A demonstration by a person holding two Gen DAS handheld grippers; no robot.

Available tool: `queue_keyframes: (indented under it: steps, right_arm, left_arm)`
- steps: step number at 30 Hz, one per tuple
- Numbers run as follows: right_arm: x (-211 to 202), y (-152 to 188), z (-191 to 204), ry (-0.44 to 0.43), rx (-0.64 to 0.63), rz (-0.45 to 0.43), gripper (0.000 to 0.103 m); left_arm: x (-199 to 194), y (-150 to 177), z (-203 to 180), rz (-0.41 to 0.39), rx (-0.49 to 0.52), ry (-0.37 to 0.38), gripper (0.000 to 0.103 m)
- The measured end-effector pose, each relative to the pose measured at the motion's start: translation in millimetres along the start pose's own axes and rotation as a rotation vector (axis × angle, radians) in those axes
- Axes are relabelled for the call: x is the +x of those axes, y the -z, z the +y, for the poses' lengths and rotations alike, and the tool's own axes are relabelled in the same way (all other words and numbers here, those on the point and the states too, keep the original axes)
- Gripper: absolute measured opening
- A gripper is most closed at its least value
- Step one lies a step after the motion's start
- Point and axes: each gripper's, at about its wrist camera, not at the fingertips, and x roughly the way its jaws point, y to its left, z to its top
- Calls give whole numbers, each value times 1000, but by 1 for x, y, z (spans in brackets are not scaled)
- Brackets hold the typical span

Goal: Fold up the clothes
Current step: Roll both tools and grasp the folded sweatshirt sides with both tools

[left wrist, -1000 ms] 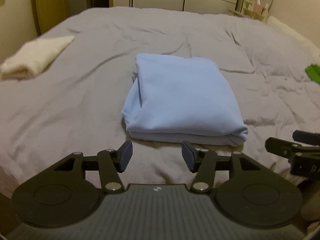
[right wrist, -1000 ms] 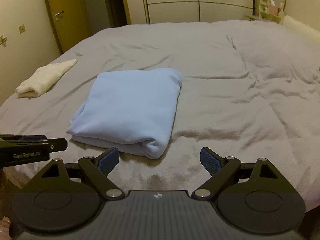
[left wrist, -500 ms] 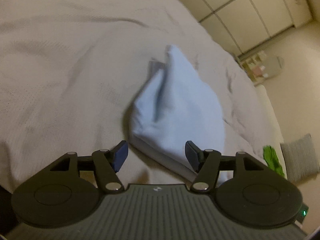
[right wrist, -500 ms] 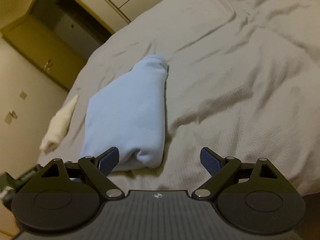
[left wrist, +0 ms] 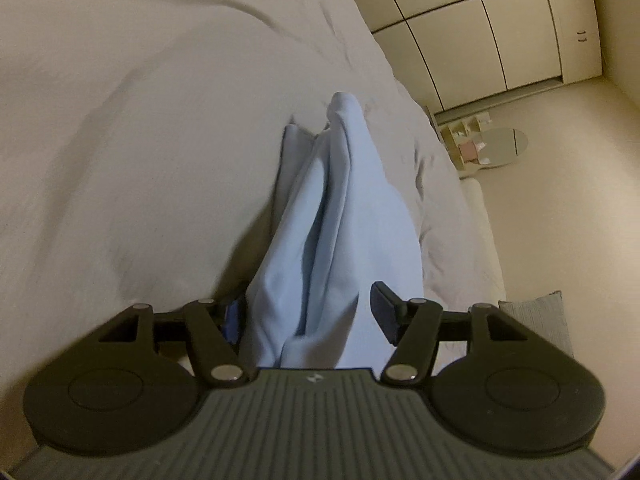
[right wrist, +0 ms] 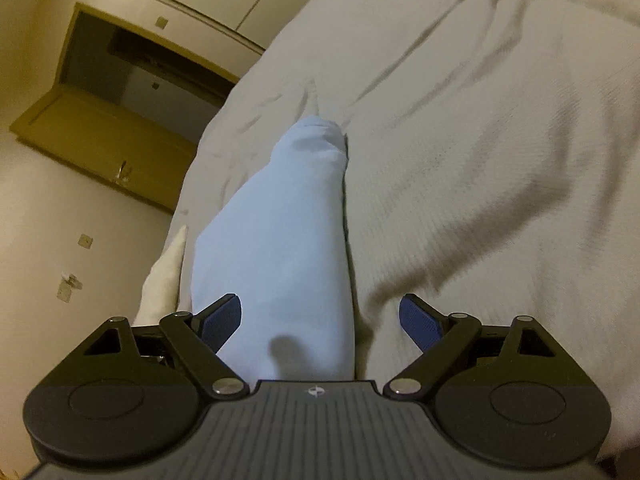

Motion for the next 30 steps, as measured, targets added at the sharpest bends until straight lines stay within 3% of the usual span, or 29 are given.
queue_keyframes:
  steps: [3,8,11,14,19,22,26,30]
  right_arm:
    - [16,-10,-3,-34,29,18,79]
    - [42,-26,-9,-92,77,48,77]
    - [58,-36,-12,-126,106,67,68]
    - [78,-42,-11,-140,87,105,58]
    - [99,-49,-18,-164,88,162,35]
    - [99,-52,-18,-148,132,174,30]
    - [94,-62,6,-89,167,200,27]
    - [80,-81,50,-84,173,232,24]
  left_arm:
    - [13,-12,-2,23,5,16,58]
    - [39,-32,-5,86,24,28,58]
    - [53,-40,-6,134,38,47,58]
    - [68,-47,-6,181,63,47,45]
    - [76,-49,-3,227,83,58,31]
    - [81,-52,-13,239,90,33,26]
    - [73,-59,-40,229,58,-18,21]
    - [45,-75,-74,191,0,-50,21]
